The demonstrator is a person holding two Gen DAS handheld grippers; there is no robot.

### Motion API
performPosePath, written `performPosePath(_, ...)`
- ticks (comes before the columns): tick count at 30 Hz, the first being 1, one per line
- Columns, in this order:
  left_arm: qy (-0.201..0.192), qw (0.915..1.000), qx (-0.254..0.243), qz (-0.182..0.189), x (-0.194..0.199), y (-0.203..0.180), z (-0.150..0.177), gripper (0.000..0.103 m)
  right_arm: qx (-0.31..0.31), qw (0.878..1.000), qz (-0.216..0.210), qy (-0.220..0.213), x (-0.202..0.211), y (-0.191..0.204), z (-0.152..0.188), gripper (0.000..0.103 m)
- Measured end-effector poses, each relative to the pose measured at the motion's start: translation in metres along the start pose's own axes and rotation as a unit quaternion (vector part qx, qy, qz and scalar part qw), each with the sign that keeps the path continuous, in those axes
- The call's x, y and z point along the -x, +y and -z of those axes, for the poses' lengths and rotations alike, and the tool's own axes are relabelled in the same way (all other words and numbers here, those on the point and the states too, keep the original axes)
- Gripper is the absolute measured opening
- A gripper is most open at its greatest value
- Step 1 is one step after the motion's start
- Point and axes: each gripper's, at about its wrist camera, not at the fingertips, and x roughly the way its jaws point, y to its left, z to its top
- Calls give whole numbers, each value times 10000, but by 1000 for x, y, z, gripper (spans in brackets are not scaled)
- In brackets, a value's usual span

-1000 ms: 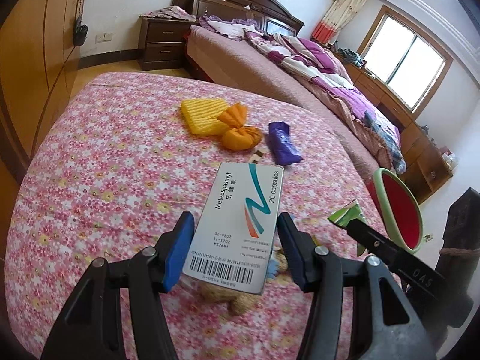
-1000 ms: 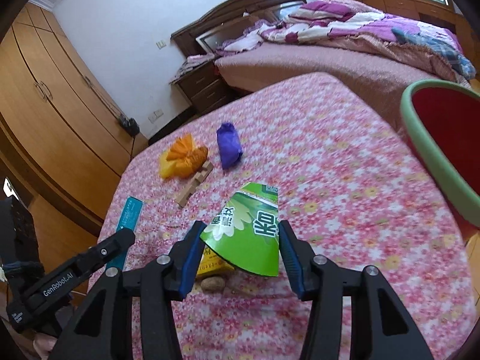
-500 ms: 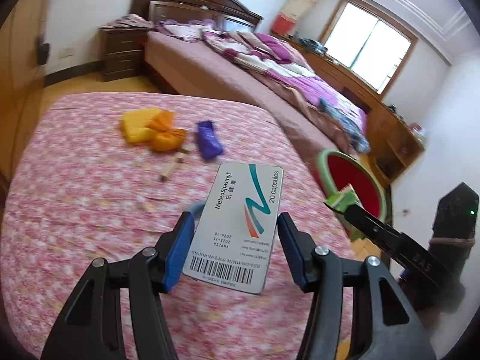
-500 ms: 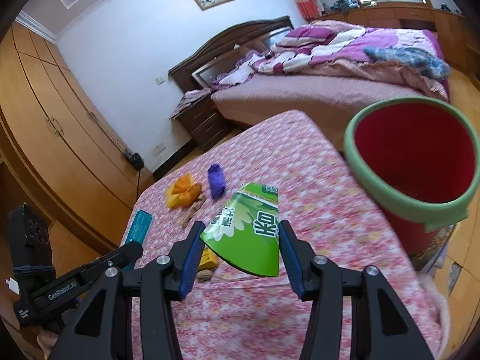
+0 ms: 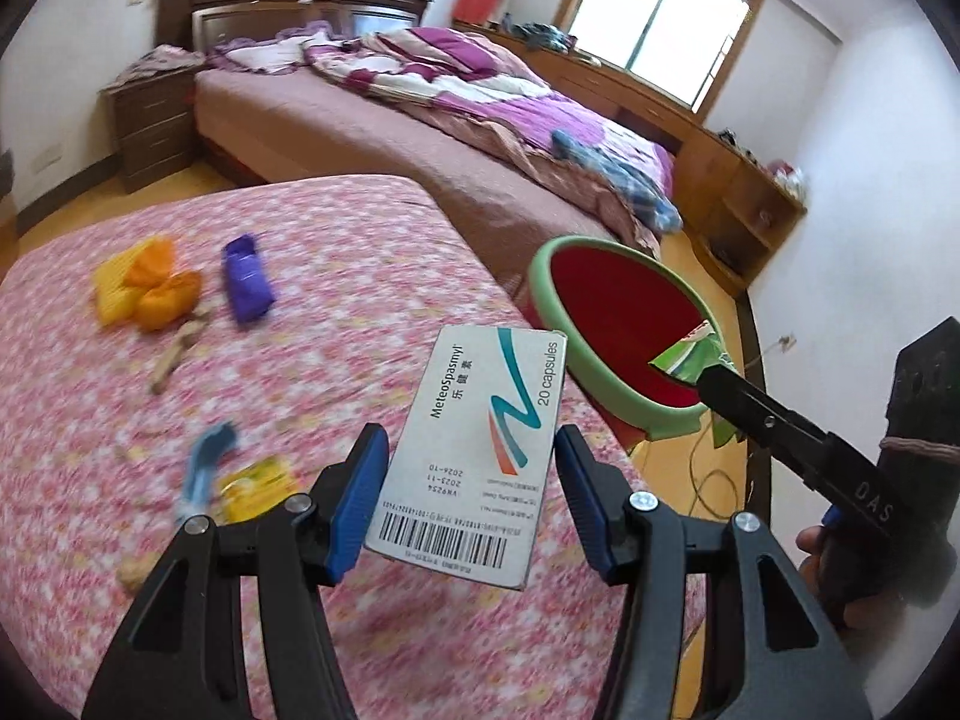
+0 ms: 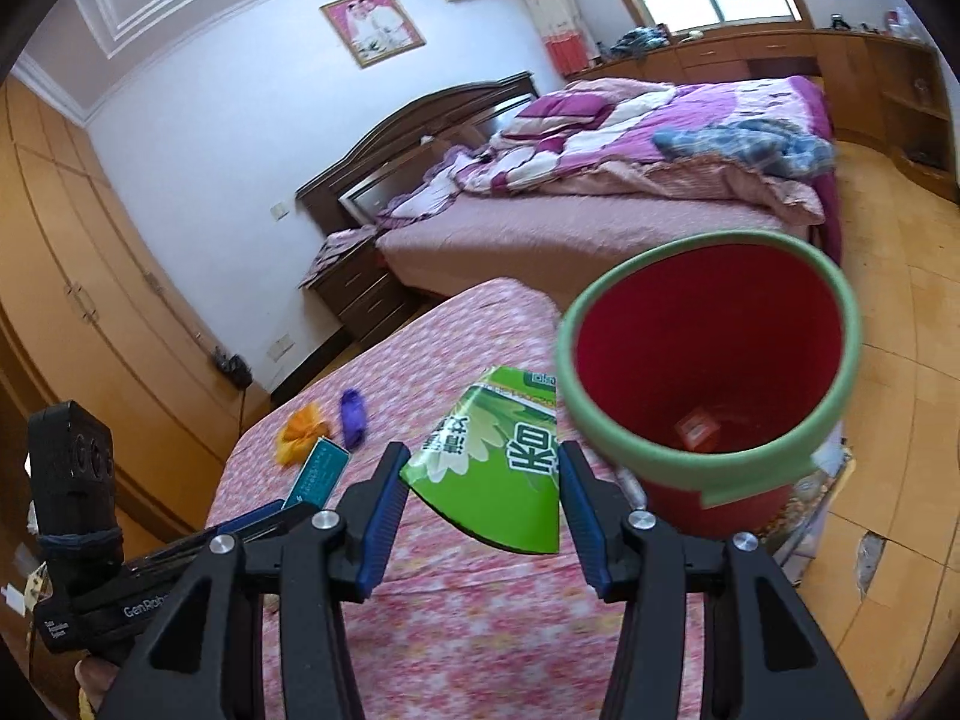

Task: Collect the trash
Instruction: 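Lift the medicine box and green packet and carry them toward the red bucket, then open left gripper over the bucket while right gripper opens to drop the packet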

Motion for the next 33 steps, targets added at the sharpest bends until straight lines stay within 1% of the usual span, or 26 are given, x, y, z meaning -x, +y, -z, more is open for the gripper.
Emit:
performPosePath(7,254,9988,-421,-75,-47,-35,-24,58,-377,9984,363,-198,2,-47,-8,53)
performPosePath(10,318,9980,-553,-54,-69,-48,-35,58,-512,9971,502,-269,2,-67,-12,53)
performPosePath(14,515,9963,-686,80,-98,-67,-45,58,-718,9948,633,-335,3,-93,-18,53)
performPosePath(16,550,9954,-761,163,-107,-75,-48,58,-795,9938,687,-377,4,-104,-19,53)
performPosePath(20,642,9934,-929,198,-129,-88,-54,58,-928,9918,787,-390,1,-120,-21,53)
performPosePath(23,594,9932,-966,277,-139,-94,-58,58,-1006,9908,826,-377,-2,-128,-20,54)
performPosePath(26,457,9941,-967,203,-145,-96,-61,58,-1053,9905,824,-335,-5,-133,-19,54)
performPosePath(31,483,9951,-811,311,-149,-91,-64,58,-1036,9911,777,-306,-10,-135,-17,54)
performPosePath(33,471,9957,-747,295,-147,-87,-64,58,-1054,9910,777,-284,-14,-136,-16,54)
